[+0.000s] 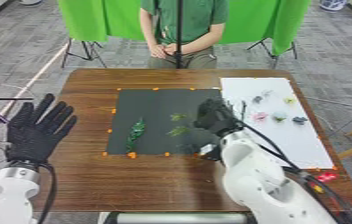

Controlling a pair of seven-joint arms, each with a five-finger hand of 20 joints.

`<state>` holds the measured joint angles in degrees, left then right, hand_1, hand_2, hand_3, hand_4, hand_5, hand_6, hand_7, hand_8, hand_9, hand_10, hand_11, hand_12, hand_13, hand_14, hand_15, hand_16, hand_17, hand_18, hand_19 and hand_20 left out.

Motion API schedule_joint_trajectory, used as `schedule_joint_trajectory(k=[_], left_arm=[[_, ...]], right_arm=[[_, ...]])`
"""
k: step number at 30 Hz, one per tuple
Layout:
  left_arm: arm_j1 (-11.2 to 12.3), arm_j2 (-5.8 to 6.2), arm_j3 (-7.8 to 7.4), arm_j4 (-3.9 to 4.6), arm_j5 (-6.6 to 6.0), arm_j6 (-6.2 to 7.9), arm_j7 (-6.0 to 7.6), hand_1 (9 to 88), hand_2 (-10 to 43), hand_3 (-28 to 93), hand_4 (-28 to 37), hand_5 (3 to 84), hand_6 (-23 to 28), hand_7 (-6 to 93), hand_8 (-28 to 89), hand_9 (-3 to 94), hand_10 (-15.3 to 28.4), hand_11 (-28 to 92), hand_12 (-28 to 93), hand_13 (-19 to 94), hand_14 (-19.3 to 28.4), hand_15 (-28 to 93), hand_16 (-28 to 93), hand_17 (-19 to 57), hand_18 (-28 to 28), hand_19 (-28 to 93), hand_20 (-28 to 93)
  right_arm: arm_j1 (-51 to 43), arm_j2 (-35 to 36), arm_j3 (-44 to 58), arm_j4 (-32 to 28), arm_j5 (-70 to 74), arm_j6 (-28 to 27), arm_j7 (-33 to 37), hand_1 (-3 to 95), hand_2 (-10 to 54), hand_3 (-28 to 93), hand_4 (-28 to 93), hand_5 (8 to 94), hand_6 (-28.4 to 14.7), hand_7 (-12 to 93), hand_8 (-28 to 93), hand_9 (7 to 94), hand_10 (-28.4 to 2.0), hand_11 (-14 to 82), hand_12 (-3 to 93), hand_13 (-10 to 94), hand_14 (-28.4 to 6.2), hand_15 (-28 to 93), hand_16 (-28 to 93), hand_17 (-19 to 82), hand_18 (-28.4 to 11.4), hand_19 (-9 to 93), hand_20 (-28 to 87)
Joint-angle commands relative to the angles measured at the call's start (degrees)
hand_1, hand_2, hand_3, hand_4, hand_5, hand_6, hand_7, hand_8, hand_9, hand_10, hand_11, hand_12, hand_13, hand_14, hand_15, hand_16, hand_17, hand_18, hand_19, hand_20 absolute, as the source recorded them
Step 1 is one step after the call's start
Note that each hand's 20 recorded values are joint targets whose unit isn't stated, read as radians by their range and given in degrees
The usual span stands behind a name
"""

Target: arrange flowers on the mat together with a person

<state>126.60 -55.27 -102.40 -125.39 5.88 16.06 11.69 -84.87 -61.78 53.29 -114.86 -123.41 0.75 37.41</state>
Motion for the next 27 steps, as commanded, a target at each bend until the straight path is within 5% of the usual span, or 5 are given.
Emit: schedule_joint_trajectory(k=[1, 8, 13, 21, 27], left_arm=[[-2.1, 0.84, 2.53, 1.42, 2.68, 0.86, -2.22, 30.2, 12.6, 70, -28.3, 42.7, 7.3, 9.5, -9, 39.2, 15.9, 22, 7, 31, 16.4, 36, -9, -4.7, 15.2, 39, 15], [-1.4, 0.91, 2.03, 1.00, 2.55, 1.92, -2.08, 30.5, 12.5, 70, -28.3, 42.9, 7.4, 9.7, -9, 39.4, 16.1, 22, 7, 31, 16.5, 37, -9, -4.7, 15.2, 39, 15], [-1.0, 0.95, 1.91, 0.87, 0.90, 1.52, -1.52, 30.7, 12.3, 71, -28.3, 42.9, 7.4, 9.7, -9, 39.4, 16.0, 22, 7, 31, 16.4, 37, -9, -4.7, 15.2, 39, 15], [-0.3, 0.65, 1.34, 0.85, 0.70, 0.76, -1.79, 32.6, 12.0, 70, -28.3, 43.1, 7.4, 10.1, -9, 39.8, 15.8, 22, 7, 31, 16.3, 38, -10, -4.4, 15.5, 41, 15], [1.9, -0.09, -0.24, 0.17, 0.33, 0.86, -0.94, 32.7, 11.6, 71, -28.3, 43.1, 7.3, 10.3, -10, 39.8, 15.7, 22, 7, 32, 16.1, 37, -10, -4.4, 15.5, 40, 15]], right_arm=[[3.9, -6.0, -7.5, 5.0, -6.6, 1.4, 4.9, 48.4, -9.4, 76, -20, 60.2, -1.1, 60, 11, 69.7, -10.6, 46.2, 61.8, 61, -15.8, 75, 52, 33, -22.5, 80, 41], [3.4, -6.9, -10.4, 6.6, -9.5, 2.4, 6.9, 49.4, -9.5, 75, -20, 61.3, -1.6, 59, 11, 70.4, -11.3, 46.8, 60.9, 61, -16.8, 76, 51, 34, -24.5, 82, 39], [3.0, -7.3, -9.7, 5.8, -3.6, 4.4, 9.3, 48.7, -9.5, 71, -22, 57.9, -3.3, 51, 7, 68.3, -12.9, 49.2, 57.4, 61, -17.6, 76, 50, 33, -24.9, 83, 37], [1.8, -6.0, -10.6, 5.1, -4.5, 8.5, 9.5, 44.8, -9.5, 74, -24, 55.3, -4.8, 45, 6, 66.3, -13.8, 53.0, 53.7, 60, -17.8, 77, 49, 33, -25.2, 84, 34], [0.7, -4.2, -7.0, 2.1, 0.0, 4.6, 7.4, 42.8, -9.5, 76, -26, 52.8, -5.7, 46, -13, 62.8, -14.3, 55.7, 53.4, 59, -17.8, 77, 50, 31, -24.8, 84, 33]])
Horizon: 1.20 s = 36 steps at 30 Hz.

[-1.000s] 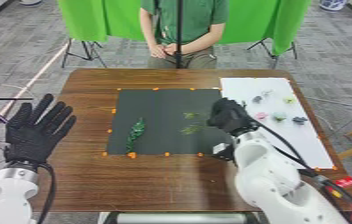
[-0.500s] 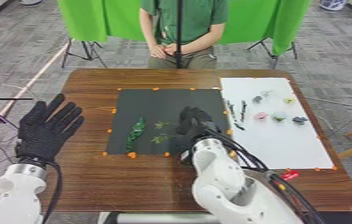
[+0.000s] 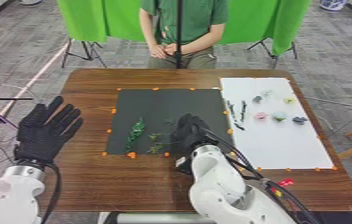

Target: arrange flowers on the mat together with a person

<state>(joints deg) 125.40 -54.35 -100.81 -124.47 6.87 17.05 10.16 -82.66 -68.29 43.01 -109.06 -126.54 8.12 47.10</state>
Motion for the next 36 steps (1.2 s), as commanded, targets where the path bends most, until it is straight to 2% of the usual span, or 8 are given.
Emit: schedule_joint_trajectory(k=[1, 6, 14, 18, 21, 23, 28, 36], left_arm=[[2.9, -0.96, -1.80, -0.64, -0.89, -0.22, 0.41, 32.7, 11.6, 71, -28.3, 43.1, 7.3, 10.3, -10, 39.8, 15.7, 22, 7, 32, 16.1, 37, -10, -4.4, 15.5, 40, 15], [2.4, -0.89, -1.42, -0.42, -0.77, -1.09, 0.25, 32.7, 11.4, 70, -28.3, 43.0, 7.1, 10.5, -10, 39.8, 15.7, 23, 7, 32, 16.1, 37, -10, -4.5, 15.5, 40, 15], [2.2, -0.90, -1.67, -0.41, -0.97, -0.42, 0.07, 33.4, 10.6, 70, -28.3, 43.0, 7.2, 10.6, -10, 39.8, 15.6, 23, 7, 32, 16.0, 37, -10, -4.5, 15.4, 40, 15], [2.3, -1.07, -1.80, -0.49, -0.68, -0.36, -0.43, 34.0, 9.9, 70, -28.3, 43.0, 7.3, 10.7, -10, 39.8, 15.6, 23, 7, 32, 16.0, 37, -10, -4.5, 15.5, 40, 15], [2.5, -1.45, -2.11, -0.39, -1.79, -0.12, 0.53, 34.3, 9.7, 70, -28.3, 43.1, 7.3, 10.9, -10, 39.8, 15.6, 23, 7, 31, 16.2, 38, -9, -4.5, 15.4, 40, 15], [2.5, -1.45, -2.32, -0.32, -1.72, -0.07, 0.49, 34.4, 9.7, 70, -28.3, 43.1, 7.3, 11.0, -10, 39.7, 15.6, 23, 7, 31, 16.3, 38, -9, -4.5, 15.4, 40, 15], [3.0, -1.50, -2.71, -0.45, -1.78, -0.24, 0.10, 34.2, 9.9, 70, -28.3, 43.3, 7.4, 11.2, -10, 39.8, 15.7, 23, 7, 31, 16.5, 39, -9, -4.5, 15.3, 40, 15], [1.7, -1.24, -1.92, 0.08, -1.80, -0.77, -0.64, 33.9, 10.1, 70, -28.3, 43.3, 7.4, 11.2, -10, 39.8, 15.6, 23, 7, 31, 16.6, 39, -10, -4.5, 15.3, 40, 15]], right_arm=[[-1.7, 2.4, 3.8, -3.8, 2.3, -3.0, -2.5, 42.5, -9.5, 76, -26, 52.6, -5.6, 46, -12, 62.5, -14.4, 56.0, 52.9, 59, -17.9, 77, 50, 31, -24.7, 84, 33], [-0.6, 3.2, 3.8, -2.8, 1.3, -7.0, -2.2, 42.0, -9.5, 75, -26, 52.9, -5.4, 45, -17, 61.7, -14.9, 56.4, 51.1, 58, -17.9, 77, 50, 30, -24.6, 83, 34], [0.0, 2.9, 3.2, -1.0, -0.8, -11.0, -2.2, 44.6, -9.5, 72, -28, 58.1, -4.5, 39, -16, 62.4, -14.9, 57.2, 45.7, 58, -17.7, 76, 48, 30, -24.7, 82, 35], [1.6, 3.6, 0.2, 1.1, -2.9, -8.7, -2.3, 46.0, -9.5, 70, -28, 58.5, -3.5, 42, -15, 63.2, -14.5, 57.9, 44.6, 59, -17.3, 76, 48, 31, -24.7, 82, 35], [2.6, 3.4, -1.2, 2.0, -2.5, -9.2, -1.8, 54.3, -9.5, 55, -28, 63.5, -1.6, 47, 6, 68.9, -12.8, 59.2, 44.7, 61, -16.3, 76, 49, 33, -24.8, 82, 37], [2.5, 3.0, -1.2, 2.4, -2.6, -9.9, -1.4, 57.4, -9.5, 50, -28, 65.9, -1.2, 48, 8, 70.4, -12.5, 59.4, 45.1, 63, -16.0, 75, 49, 34, -25.0, 82, 37], [2.4, 2.2, -1.0, 2.8, -0.8, -10.5, -0.6, 55.2, -9.5, 56, -28, 71.3, -1.3, 47, 12, 75.0, -12.5, 58.7, 44.8, 66, -16.0, 75, 49, 35, -25.8, 83, 38], [2.2, 0.6, -1.6, 2.5, 1.0, -11.1, -1.3, 54.9, -9.5, 64, -26, 73.1, -1.2, 47, 14, 76.8, -12.7, 57.6, 45.2, 67, -16.0, 75, 49, 36, -26.0, 84, 38]])
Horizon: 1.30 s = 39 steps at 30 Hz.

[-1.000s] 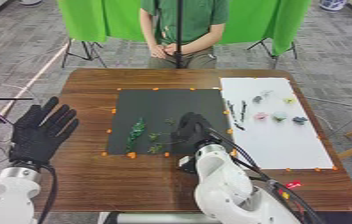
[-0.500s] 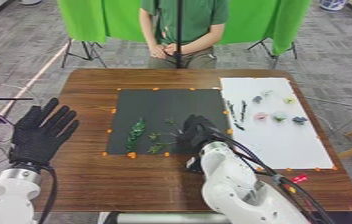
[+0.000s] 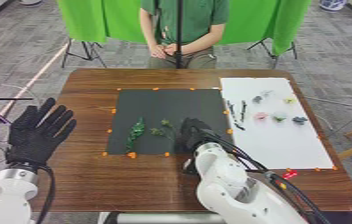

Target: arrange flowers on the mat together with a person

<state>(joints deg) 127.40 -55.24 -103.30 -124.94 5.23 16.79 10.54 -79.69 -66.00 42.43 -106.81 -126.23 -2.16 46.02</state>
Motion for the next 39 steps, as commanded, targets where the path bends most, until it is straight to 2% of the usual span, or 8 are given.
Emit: schedule_joint_trajectory(k=[1, 9, 29, 30, 32, 33, 37, 39], left_arm=[[-0.3, -0.32, 0.64, 0.55, -0.05, -0.68, -0.98, 33.9, 10.1, 70, -28.3, 43.3, 7.4, 11.2, -10, 39.8, 15.7, 23, 7, 31, 16.6, 39, -10, -4.6, 15.3, 40, 15], [0.3, -0.47, 0.34, 0.42, -0.13, -0.69, -1.07, 33.8, 10.1, 70, -28.3, 43.3, 7.4, 11.1, -10, 39.6, 15.6, 23, 7, 31, 16.6, 39, -10, -4.6, 15.3, 40, 15], [0.5, -0.65, 0.04, 0.43, 0.32, -0.75, -1.25, 33.9, 10.0, 70, -28.3, 43.2, 7.3, 11.1, -10, 39.4, 15.8, 23, 7, 30, 16.8, 39, -10, -4.7, 15.4, 40, 15], [0.5, -0.78, -0.31, 0.05, 2.21, 0.59, -2.67, 33.8, 10.0, 70, -28.3, 43.2, 7.4, 11.1, -10, 39.4, 15.8, 23, 7, 30, 16.8, 39, -10, -4.7, 15.4, 40, 15], [0.6, -0.86, -0.40, -0.64, 8.29, 3.41, -5.16, 33.7, 10.0, 70, -28.3, 43.2, 7.5, 11.0, -10, 39.1, 16.1, 23, 7, 30, 17.2, 39, -10, -4.7, 15.6, 40, 15], [0.4, -0.71, -0.36, -0.59, 9.18, 3.34, -5.71, 33.7, 10.0, 70, -28.3, 43.2, 7.6, 11.0, -9, 39.0, 16.2, 23, 7, 30, 17.4, 39, -10, -4.8, 15.8, 40, 15], [0.0, -0.86, -0.50, -0.19, 5.45, 1.72, -4.24, 33.9, 10.0, 70, -28.3, 43.4, 7.9, 10.9, -9, 38.6, 16.3, 23, 7, 29, 17.7, 39, -10, -4.9, 16.1, 40, 15], [0.5, -0.73, -1.03, -0.30, 6.16, 1.71, -4.00, 33.9, 10.1, 70, -28.3, 43.3, 7.9, 10.8, -9, 38.6, 16.3, 23, 7, 29, 17.8, 39, -10, -5.0, 16.1, 40, 15]], right_arm=[[-0.8, -1.7, -1.2, 0.3, 0.8, -0.8, -0.3, 55.0, -9.5, 64, -26, 72.9, -1.3, 47, 14, 76.6, -12.4, 57.2, 45.6, 67, -16.0, 75, 49, 35, -25.9, 83, 38], [0.1, -0.9, -4.3, -0.2, 1.4, -1.4, -1.6, 53.9, -9.5, 67, -25, 70.7, -1.2, 45, 12, 76.5, -12.0, 47.8, 50.8, 65, -15.3, 72, 47, 34, -25.0, 81, 37], [0.6, 0.5, -5.4, -2.0, 1.6, 0.4, -0.6, 47.5, -9.5, 68, -21, 66.2, -1.4, 49, 14, 74.4, -12.8, 48.7, 48.3, 64, -15.7, 72, 44, 33, -25.1, 81, 35], [0.7, 0.8, -5.4, -2.4, 1.1, -0.4, -1.2, 46.8, -9.5, 68, -21, 65.7, -1.6, 50, 14, 73.9, -12.9, 49.3, 48.0, 63, -15.7, 73, 44, 33, -25.1, 82, 35], [0.6, 1.2, -5.6, -2.9, -0.8, -0.7, -2.1, 45.1, -9.5, 68, -21, 63.6, -2.3, 53, 13, 71.7, -13.4, 52.1, 43.5, 63, -16.0, 73, 43, 32, -25.3, 82, 35], [0.8, 1.3, -6.0, -3.1, -1.4, 0.4, -1.8, 44.6, -9.5, 68, -21, 63.2, -2.5, 53, 13, 71.3, -13.8, 52.5, 42.3, 62, -16.2, 73, 43, 32, -25.3, 82, 34], [0.6, 1.5, -4.9, -5.0, -1.4, -1.1, -1.2, 43.6, -9.5, 68, -20, 62.8, -2.8, 53, 12, 70.9, -14.0, 52.9, 40.8, 62, -16.5, 73, 42, 32, -25.5, 82, 34], [0.6, 1.9, -4.5, -6.6, -1.4, 0.0, -1.3, 41.7, -9.5, 69, -20, 62.6, -3.2, 52, 11, 70.5, -14.6, 52.5, 40.1, 62, -16.8, 73, 42, 31, -25.8, 82, 34]])
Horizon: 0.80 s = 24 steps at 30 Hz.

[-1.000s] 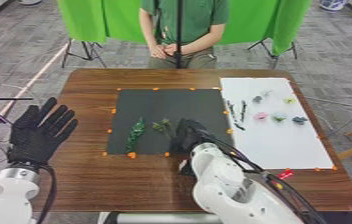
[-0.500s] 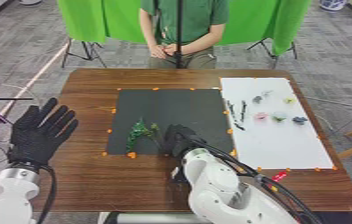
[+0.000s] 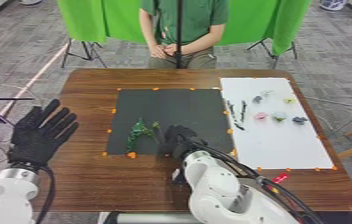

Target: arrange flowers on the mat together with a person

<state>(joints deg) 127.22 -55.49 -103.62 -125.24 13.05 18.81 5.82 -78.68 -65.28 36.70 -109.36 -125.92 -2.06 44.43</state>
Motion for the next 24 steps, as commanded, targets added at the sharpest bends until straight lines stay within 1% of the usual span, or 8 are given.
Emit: schedule_joint_trajectory(k=[1, 5, 10, 14, 16, 18, 20, 24], left_arm=[[1.1, -0.51, -1.03, -0.18, -1.55, -0.04, 0.82, 33.9, 10.1, 70, -28.3, 43.3, 8.0, 10.8, -9, 38.5, 16.3, 23, 7, 29, 17.7, 39, -10, -5.0, 16.1, 41, 15], [1.3, -0.68, -0.98, -0.04, -3.89, -0.59, 2.21, 33.8, 10.1, 70, -28.3, 43.4, 7.9, 11.0, -9, 38.5, 16.3, 24, 7, 29, 17.5, 39, -10, -5.1, 16.0, 41, 15], [0.9, -0.37, -0.95, 0.32, -5.40, -1.09, 2.93, 33.7, 10.1, 70, -28.3, 43.4, 7.8, 10.9, -9, 38.5, 16.3, 24, 7, 29, 17.3, 40, -10, -5.2, 15.9, 41, 14], [0.4, -0.39, -0.74, 0.93, -6.45, -2.44, 3.76, 33.5, 10.0, 70, -28.3, 43.3, 7.8, 10.9, -9, 38.5, 16.3, 23, 7, 29, 17.4, 39, -10, -5.2, 15.8, 41, 14], [0.5, -0.35, -0.66, 1.22, -8.00, -3.87, 5.15, 33.2, 9.8, 70, -28.3, 43.1, 7.8, 10.7, -9, 38.5, 16.3, 23, 7, 29, 17.2, 39, -10, -5.2, 15.7, 40, 14], [0.8, -0.38, -0.81, 1.31, -9.10, -4.91, 6.54, 32.1, 9.9, 70, -28.3, 43.0, 7.8, 10.2, -9, 38.4, 16.4, 23, 7, 30, 16.9, 38, -10, -5.0, 15.5, 40, 14], [1.0, -0.41, -1.16, 1.26, -9.41, -5.33, 7.55, 30.7, 10.3, 70, -28.3, 42.7, 7.6, 9.6, -9, 38.5, 16.2, 22, 7, 30, 16.3, 36, -10, -4.7, 15.3, 39, 14], [1.9, -0.70, -2.24, 0.74, -9.31, -6.00, 8.49, 29.1, 10.9, 69, -28.3, 42.2, 7.1, 9.0, -9, 38.3, 15.8, 21, 7, 29, 15.7, 34, -10, -4.5, 15.2, 38, 14]], right_arm=[[-0.6, 1.2, 1.7, -4.9, -1.8, 0.0, -0.2, 40.9, -9.3, 69, -20, 62.6, -3.4, 51, 11, 70.4, -14.7, 52.5, 40.0, 62, -17.0, 73, 42, 31, -26.0, 83, 34], [-0.8, 1.8, 3.7, -7.8, -0.8, 1.1, -1.4, 38.1, -8.1, 70, -20, 63.2, -4.1, 47, 10, 70.6, -15.3, 51.8, 39.3, 61, -17.5, 73, 41, 31, -26.5, 83, 33], [-1.2, 2.4, 7.3, -10.7, 4.6, 3.1, -3.5, 33.8, -6.5, 72, -20, 62.9, -4.6, 45, 3, 69.9, -15.6, 51.6, 38.7, 61, -17.5, 73, 40, 30, -26.7, 84, 32], [-2.5, 3.9, 13.1, -12.0, 12.2, 7.8, -7.9, 31.7, -4.1, 73, -19, 63.1, -4.6, 46, -10, 69.6, -16.0, 50.5, 38.2, 60, -17.7, 72, 40, 29, -26.2, 83, 31], [-3.7, 5.2, 17.2, -11.7, 20.7, 13.3, -12.4, 30.0, -0.9, 74, -20, 61.9, -4.7, 44, -15, 68.5, -17.5, 44.4, 34.7, 58, -16.9, 67, 36, 28, -24.1, 77, 28], [-3.9, 6.3, 20.7, -12.0, 28.3, 17.2, -11.1, 28.5, 2.0, 75, -20, 60.4, -4.9, 41, -15, 67.1, -17.7, 38.3, 30.2, 56, -16.3, 62, 30, 27, -22.5, 73, 24], [-4.0, 8.0, 23.0, -11.1, 33.8, 22.7, -12.4, 25.3, 5.5, 76, -21, 57.4, -6.1, 35, -15, 63.9, -19.0, 31.1, 25.5, 55, -16.3, 56, 23, 26, -21.4, 70, 17], [-9.0, 10.8, 34.1, -10.0, 53.3, 18.7, -21.5, 22.5, 7.2, 78, -21, 50.2, -7.0, 30, -14, 56.2, -20.3, 24.1, 21.9, 49, -17.6, 50, 17, 22, -19.9, 63, 9]])
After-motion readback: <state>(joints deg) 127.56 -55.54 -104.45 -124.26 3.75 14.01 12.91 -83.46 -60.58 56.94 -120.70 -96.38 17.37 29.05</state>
